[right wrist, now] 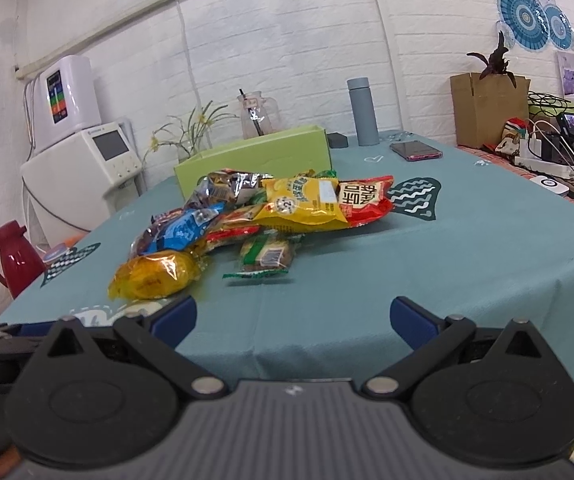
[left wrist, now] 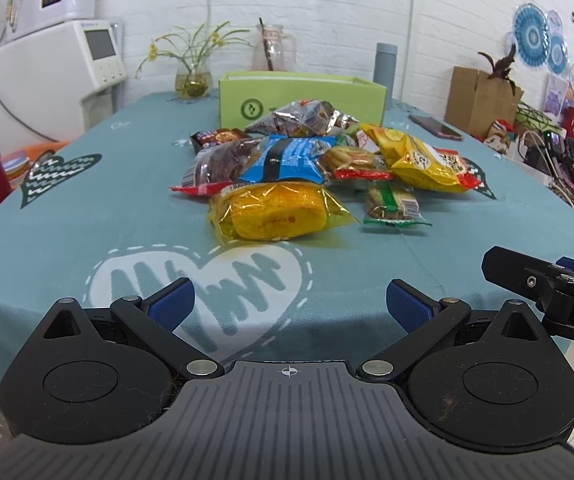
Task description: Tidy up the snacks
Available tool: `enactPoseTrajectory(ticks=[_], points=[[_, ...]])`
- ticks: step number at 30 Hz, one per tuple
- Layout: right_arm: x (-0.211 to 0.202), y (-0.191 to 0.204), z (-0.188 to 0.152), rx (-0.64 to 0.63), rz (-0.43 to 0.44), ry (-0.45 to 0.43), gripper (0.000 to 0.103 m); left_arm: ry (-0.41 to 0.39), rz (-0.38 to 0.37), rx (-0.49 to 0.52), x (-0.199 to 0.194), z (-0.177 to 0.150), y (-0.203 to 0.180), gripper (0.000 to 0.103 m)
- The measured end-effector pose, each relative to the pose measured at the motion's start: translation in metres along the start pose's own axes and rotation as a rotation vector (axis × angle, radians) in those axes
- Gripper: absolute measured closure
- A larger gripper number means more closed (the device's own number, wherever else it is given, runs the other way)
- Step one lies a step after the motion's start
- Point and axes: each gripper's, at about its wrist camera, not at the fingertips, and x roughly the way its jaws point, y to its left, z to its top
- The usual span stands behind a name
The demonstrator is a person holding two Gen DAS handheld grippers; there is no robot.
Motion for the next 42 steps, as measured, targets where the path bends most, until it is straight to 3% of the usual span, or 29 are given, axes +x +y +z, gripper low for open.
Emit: enactPoseTrajectory(ticks=[14,18,22,26,28,32,36,38,40,42], points=[[0.0,0.001,-0.001,-0.001,0.002,0.002,0.001,0.012,-0.004,-0.017,0.003,0.001,0.005,0.011],[-0.003,0.002,-0.001,-0.003,0.027,-0.023,0.001,-0.001,-0.016,-0.097,0.006,0.02,0.029,0.011],[-0.001,0.005,-0.003,-0.042,0.123,-0.101,0.001,0.019,0.068,-0.228,0.028,0.039,0.069,0.011],[0.052,0.024,0.004,-0.129,0.194,0.013,0.001,0.108,0.069,-0.319,0.058,0.046,0.101,0.015],[0.073,0.038,0.005,-0.194,0.2,0.058,0.001,0.106,0.058,-0.341,0.062,0.046,0.109,0.014],[0.094,0.061,0.0,-0.273,0.293,0.132,0.001,0.123,0.051,-0.328,0.064,0.053,0.115,0.015],[0.103,0.073,-0.007,-0.37,0.282,0.119,0.0,0.129,0.018,-0.305,0.062,0.057,0.118,0.015],[0.105,0.067,-0.005,-0.342,0.285,0.114,0.0,0.153,-0.01,-0.3,0.061,0.058,0.116,0.015],[0.108,0.07,0.006,-0.361,0.284,0.177,0.0,0.17,-0.053,-0.297,0.06,0.061,0.113,0.015],[0.104,0.077,0.019,-0.419,0.352,0.162,0.001,0.172,-0.096,-0.299,0.06,0.066,0.11,0.015]])
